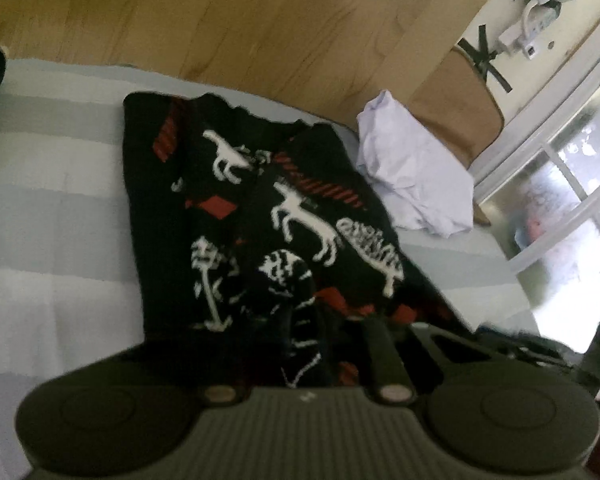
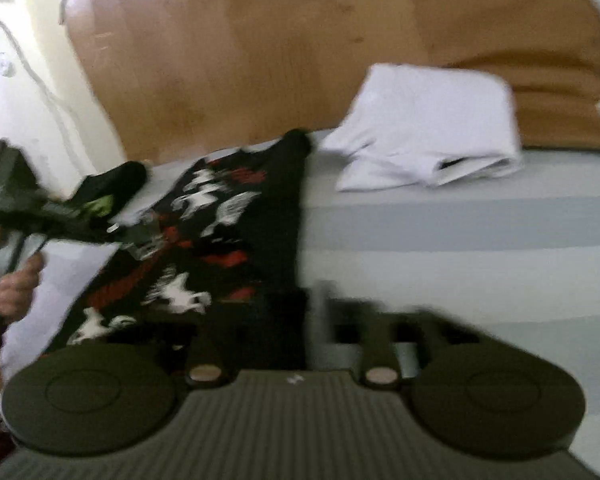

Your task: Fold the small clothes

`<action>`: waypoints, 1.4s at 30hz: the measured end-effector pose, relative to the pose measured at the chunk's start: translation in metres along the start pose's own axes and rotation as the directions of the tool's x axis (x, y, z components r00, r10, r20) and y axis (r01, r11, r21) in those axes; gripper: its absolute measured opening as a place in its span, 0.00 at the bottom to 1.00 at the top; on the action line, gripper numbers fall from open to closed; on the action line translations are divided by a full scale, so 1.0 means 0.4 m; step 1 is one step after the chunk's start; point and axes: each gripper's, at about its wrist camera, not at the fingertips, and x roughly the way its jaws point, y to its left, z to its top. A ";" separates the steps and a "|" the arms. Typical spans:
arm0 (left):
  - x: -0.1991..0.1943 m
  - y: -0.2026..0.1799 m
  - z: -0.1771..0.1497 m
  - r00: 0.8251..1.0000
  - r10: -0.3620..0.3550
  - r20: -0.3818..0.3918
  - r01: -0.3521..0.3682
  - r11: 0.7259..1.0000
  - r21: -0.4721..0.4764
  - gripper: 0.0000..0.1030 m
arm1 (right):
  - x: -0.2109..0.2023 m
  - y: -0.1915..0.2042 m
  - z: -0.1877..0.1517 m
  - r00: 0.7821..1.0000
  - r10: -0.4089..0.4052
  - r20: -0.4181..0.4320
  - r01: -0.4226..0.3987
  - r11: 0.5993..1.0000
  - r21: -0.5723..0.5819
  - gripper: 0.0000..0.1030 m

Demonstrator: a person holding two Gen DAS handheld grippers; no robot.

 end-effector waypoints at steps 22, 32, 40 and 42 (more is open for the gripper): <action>-0.031 -0.028 0.289 0.974 0.132 0.186 -0.162 0.974 0.157 0.49 | -0.173 -0.010 -0.134 0.996 -0.059 0.060 0.043 0.972 0.232 0.36; 0.344 -0.161 0.413 0.977 0.193 -0.090 -0.134 0.887 0.441 0.63 | -0.163 0.029 -0.223 0.993 -0.118 -0.015 0.118 0.961 0.249 0.45; 0.379 -0.225 0.391 0.970 0.126 -0.207 0.005 0.844 0.536 0.04 | -0.150 0.045 -0.213 0.997 -0.070 -0.028 0.073 0.981 0.178 0.10; 0.360 -0.259 0.419 0.985 0.087 -0.150 0.006 0.849 0.529 0.04 | -0.174 0.053 -0.201 0.999 -0.039 0.035 0.033 0.987 0.160 0.10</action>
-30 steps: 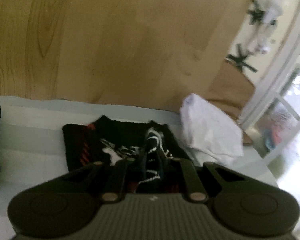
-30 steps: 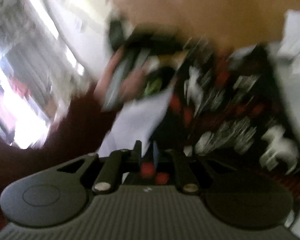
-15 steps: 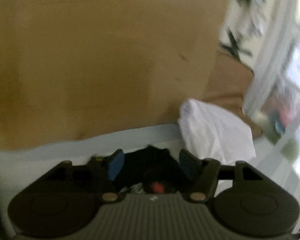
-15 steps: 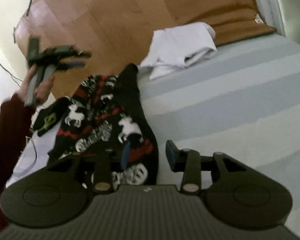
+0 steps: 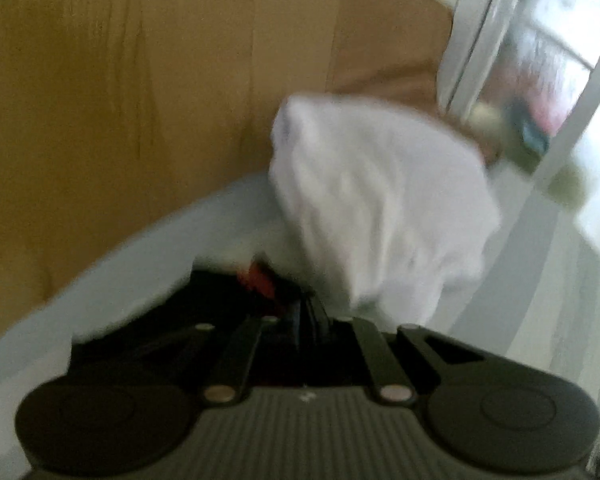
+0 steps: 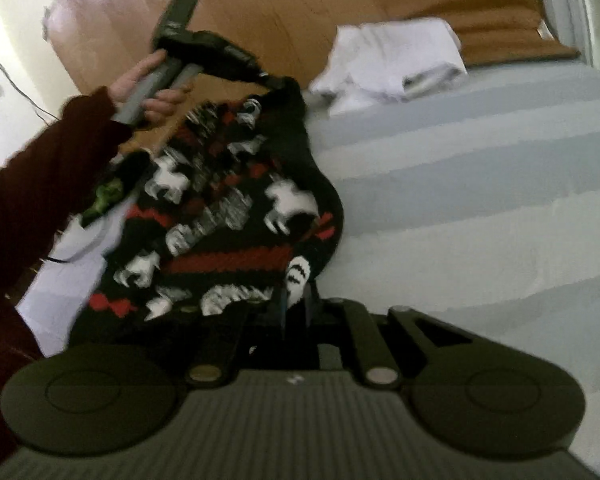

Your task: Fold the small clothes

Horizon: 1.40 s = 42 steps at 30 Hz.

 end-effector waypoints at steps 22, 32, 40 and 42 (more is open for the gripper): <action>-0.180 0.057 -0.062 0.978 0.190 0.091 -0.165 0.960 -0.224 0.68 | 0.045 0.053 -0.032 0.961 0.252 -0.114 -0.250 0.968 0.025 0.31; -0.152 0.083 -0.247 0.990 0.128 -0.051 -0.137 0.948 -0.287 0.76 | 0.057 0.088 -0.065 0.970 0.189 -0.155 -0.191 0.982 -0.002 0.32; -0.224 0.104 -0.287 0.994 0.105 -0.027 -0.108 0.941 -0.319 0.12 | 0.100 0.153 -0.076 0.955 0.201 -0.216 -0.221 0.973 -0.070 0.32; -0.275 0.139 -0.306 0.994 0.108 0.000 -0.101 0.929 -0.356 0.12 | 0.126 0.155 -0.083 0.951 0.190 -0.243 -0.214 0.974 -0.076 0.32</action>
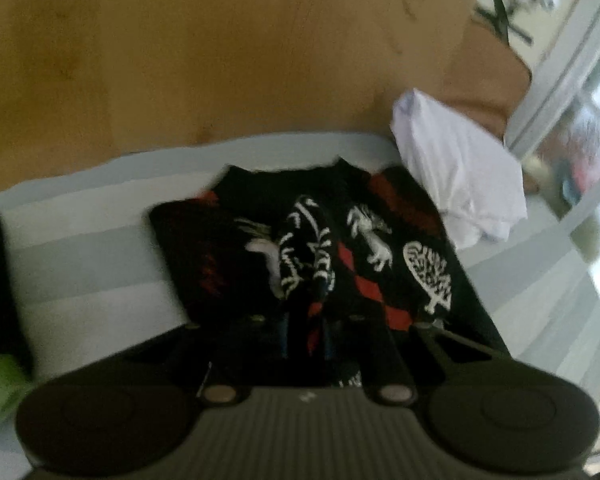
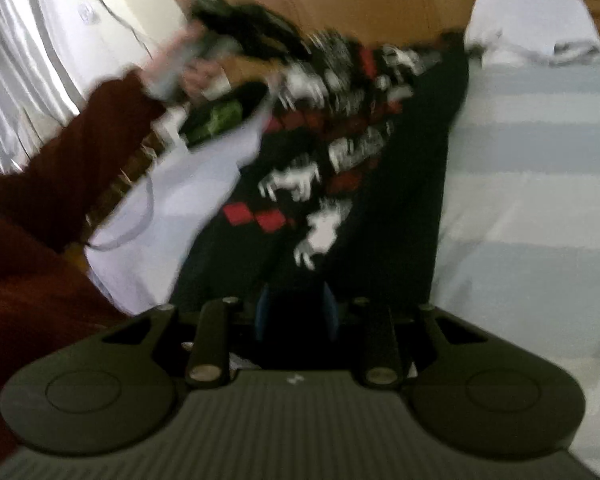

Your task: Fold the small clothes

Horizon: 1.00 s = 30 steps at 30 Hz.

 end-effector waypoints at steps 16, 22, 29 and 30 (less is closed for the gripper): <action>-0.037 0.075 -0.020 1.000 -0.013 -0.023 0.011 0.993 -0.120 0.14 | 0.190 0.069 0.260 0.987 0.008 0.163 0.013 0.991 -0.132 0.49; -0.035 0.059 -0.015 0.999 0.018 -0.039 -0.022 0.994 -0.105 0.15 | 0.281 0.141 0.260 0.991 0.058 0.124 -0.019 0.956 -0.294 0.50; -0.030 0.046 -0.010 0.998 0.043 -0.052 -0.048 0.994 -0.094 0.15 | 0.359 0.186 0.231 0.997 -0.002 0.078 0.037 0.887 -0.460 0.57; -0.030 0.045 -0.010 0.998 0.046 -0.053 -0.050 0.995 -0.091 0.15 | 0.360 0.186 0.229 0.995 -0.021 0.092 0.062 0.882 -0.468 0.34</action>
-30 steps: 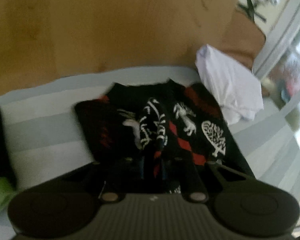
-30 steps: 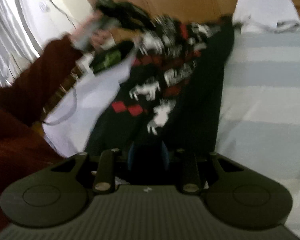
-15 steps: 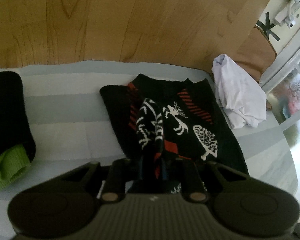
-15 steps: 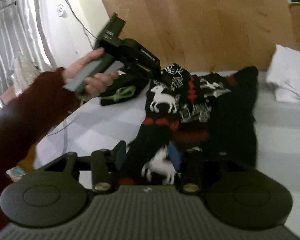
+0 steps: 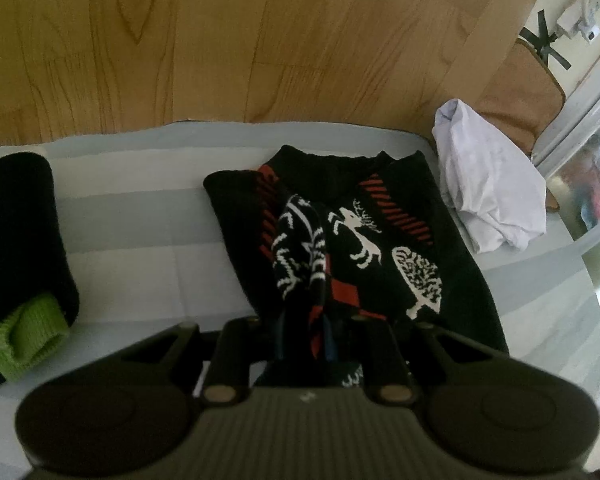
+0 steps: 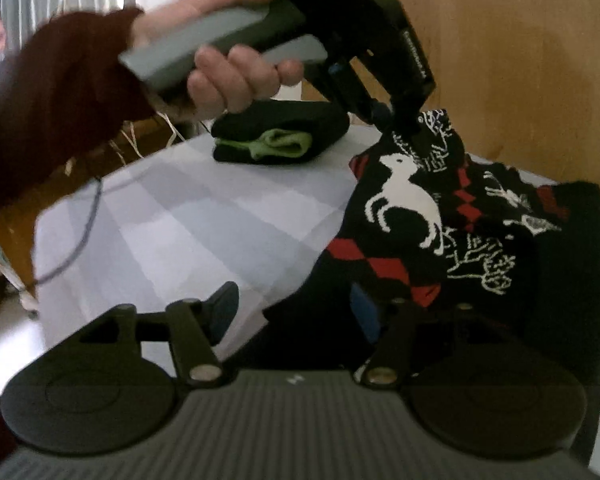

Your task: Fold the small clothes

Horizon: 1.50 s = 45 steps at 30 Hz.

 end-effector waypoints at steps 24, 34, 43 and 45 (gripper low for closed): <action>0.033 -0.266 0.069 0.991 -0.111 0.082 0.090 0.971 0.221 0.63 | -0.400 -0.122 -0.306 0.991 0.023 0.129 -0.112 0.661 0.742 0.07; 0.234 -0.118 0.103 0.990 -0.142 0.021 0.142 0.990 -0.009 0.81 | -0.449 -0.148 -0.344 0.984 0.098 0.151 -0.177 0.679 0.713 0.06; 0.286 -0.189 0.105 0.988 -0.156 -0.012 0.156 0.983 0.094 0.33 | -0.511 -0.150 -0.337 0.994 0.048 0.095 -0.098 0.767 0.634 0.22; 0.281 -0.209 0.099 0.993 -0.122 0.010 0.119 0.983 0.142 0.21 | -0.523 -0.168 -0.336 0.990 -0.002 0.143 -0.092 0.760 0.644 0.43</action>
